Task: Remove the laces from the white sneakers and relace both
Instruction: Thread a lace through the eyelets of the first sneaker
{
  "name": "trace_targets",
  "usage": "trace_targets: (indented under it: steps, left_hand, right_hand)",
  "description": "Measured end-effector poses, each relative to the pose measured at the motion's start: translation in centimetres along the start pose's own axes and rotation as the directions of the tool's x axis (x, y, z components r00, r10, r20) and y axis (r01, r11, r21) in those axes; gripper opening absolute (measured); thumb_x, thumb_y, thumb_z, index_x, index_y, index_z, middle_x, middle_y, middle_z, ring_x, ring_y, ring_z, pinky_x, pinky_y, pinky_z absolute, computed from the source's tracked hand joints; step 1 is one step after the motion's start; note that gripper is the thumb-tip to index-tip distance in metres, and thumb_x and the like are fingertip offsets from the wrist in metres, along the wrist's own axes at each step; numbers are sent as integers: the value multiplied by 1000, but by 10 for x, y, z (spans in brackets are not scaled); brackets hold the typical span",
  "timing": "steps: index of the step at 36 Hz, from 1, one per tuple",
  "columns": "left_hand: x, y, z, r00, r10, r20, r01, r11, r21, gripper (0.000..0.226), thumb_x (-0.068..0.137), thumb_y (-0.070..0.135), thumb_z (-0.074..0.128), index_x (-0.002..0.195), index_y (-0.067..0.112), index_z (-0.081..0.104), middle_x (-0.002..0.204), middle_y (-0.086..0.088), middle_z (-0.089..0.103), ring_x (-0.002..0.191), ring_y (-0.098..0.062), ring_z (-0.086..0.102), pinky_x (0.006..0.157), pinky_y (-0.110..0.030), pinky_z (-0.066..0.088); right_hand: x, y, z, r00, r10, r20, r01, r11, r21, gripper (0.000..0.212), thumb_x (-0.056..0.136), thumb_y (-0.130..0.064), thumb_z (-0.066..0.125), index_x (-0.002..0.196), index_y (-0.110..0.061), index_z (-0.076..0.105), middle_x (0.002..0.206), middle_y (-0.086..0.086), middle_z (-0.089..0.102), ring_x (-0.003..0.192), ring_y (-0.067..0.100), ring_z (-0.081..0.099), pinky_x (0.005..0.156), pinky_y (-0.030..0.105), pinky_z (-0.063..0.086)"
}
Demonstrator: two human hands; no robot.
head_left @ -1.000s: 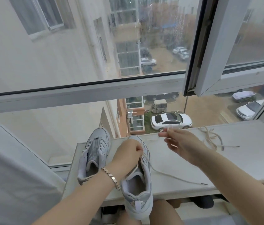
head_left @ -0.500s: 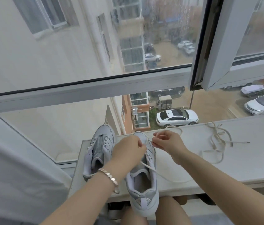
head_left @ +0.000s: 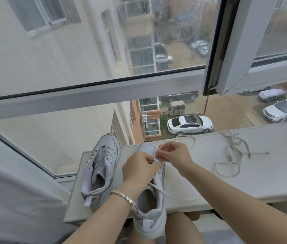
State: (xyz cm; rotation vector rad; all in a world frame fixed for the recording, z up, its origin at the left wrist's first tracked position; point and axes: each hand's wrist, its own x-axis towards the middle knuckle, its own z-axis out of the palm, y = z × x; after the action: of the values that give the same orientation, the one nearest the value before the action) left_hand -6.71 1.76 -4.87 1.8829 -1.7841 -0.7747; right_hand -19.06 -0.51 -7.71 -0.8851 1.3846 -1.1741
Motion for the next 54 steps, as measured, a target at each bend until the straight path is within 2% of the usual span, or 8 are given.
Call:
trace_targets:
  steps: [5, 10, 23, 29, 32, 36, 42, 54]
  left_hand:
    - [0, -3, 2, 999, -39, 14, 41, 991, -124, 15, 72, 20, 73, 69, 32, 67, 67, 15, 61, 85, -17, 65, 84, -36, 51]
    - [3, -6, 9, 996, -87, -2, 84, 967, -242, 17, 70, 13, 75, 84, 22, 74, 78, 12, 66, 86, -16, 65, 87, -37, 51]
    - [0, -10, 15, 994, -99, -37, 77, 917, -392, 25, 69, 5, 76, 70, 29, 70, 68, 15, 65, 67, -2, 60, 56, -5, 38]
    - [0, -12, 16, 994, -103, -43, 78, 917, -390, 17, 70, 6, 76, 80, 20, 74, 69, 12, 66, 68, -5, 61, 57, -8, 39]
    - [0, -12, 16, 994, -103, -35, 82, 918, -388, 17, 70, 7, 76, 78, 21, 74, 69, 13, 65, 67, -4, 60, 54, -6, 38]
    - [1, -11, 16, 995, -98, -34, 77, 916, -394, 19, 70, 6, 76, 71, 25, 72, 66, 14, 64, 64, -2, 59, 50, -3, 37]
    - [-1, -10, 15, 995, -98, -37, 74, 913, -402, 24, 70, 6, 75, 67, 29, 69, 64, 15, 64, 64, -3, 59, 52, -5, 37]
    - [-3, -9, 14, 993, -111, -34, 88, 913, -399, 17, 72, 7, 75, 78, 22, 74, 70, 11, 66, 68, -4, 61, 57, -10, 40]
  right_hand:
    - [1, -3, 1, 999, -6, 32, 6, 1000, -9, 18, 73, 10, 72, 67, -4, 61, 63, 9, 64, 58, 23, 61, 63, 28, 57]
    - [2, -8, -5, 993, 48, 108, -46, 999, -22, 16, 73, 8, 72, 68, -3, 61, 61, 8, 64, 47, 11, 59, 55, 18, 54]
    - [7, -21, -14, 952, 195, 235, -169, 977, -126, 9, 79, 5, 68, 74, -1, 62, 68, 12, 63, 52, 11, 59, 56, 15, 53]
    - [9, -25, -10, 947, 259, 192, -216, 951, -220, 11, 76, 0, 74, 72, -6, 65, 66, 8, 65, 53, 9, 61, 53, 15, 53]
    - [10, -26, -6, 965, 218, 145, -170, 943, -288, 16, 73, -2, 77, 68, -9, 64, 65, 7, 65, 53, 10, 63, 55, 18, 55]
    - [7, -24, -4, 983, 135, 125, -77, 920, -385, 18, 73, -5, 77, 63, -13, 65, 66, 6, 65, 65, 20, 66, 72, 30, 58]
    - [4, -17, -6, 983, 88, 163, -22, 930, -368, 14, 75, -7, 76, 66, -14, 67, 68, 4, 66, 66, 17, 64, 77, 30, 57]
    - [5, -6, -11, 976, 15, 219, 46, 961, -274, 16, 77, -3, 73, 67, -15, 68, 67, 1, 65, 61, 11, 60, 69, 21, 55]
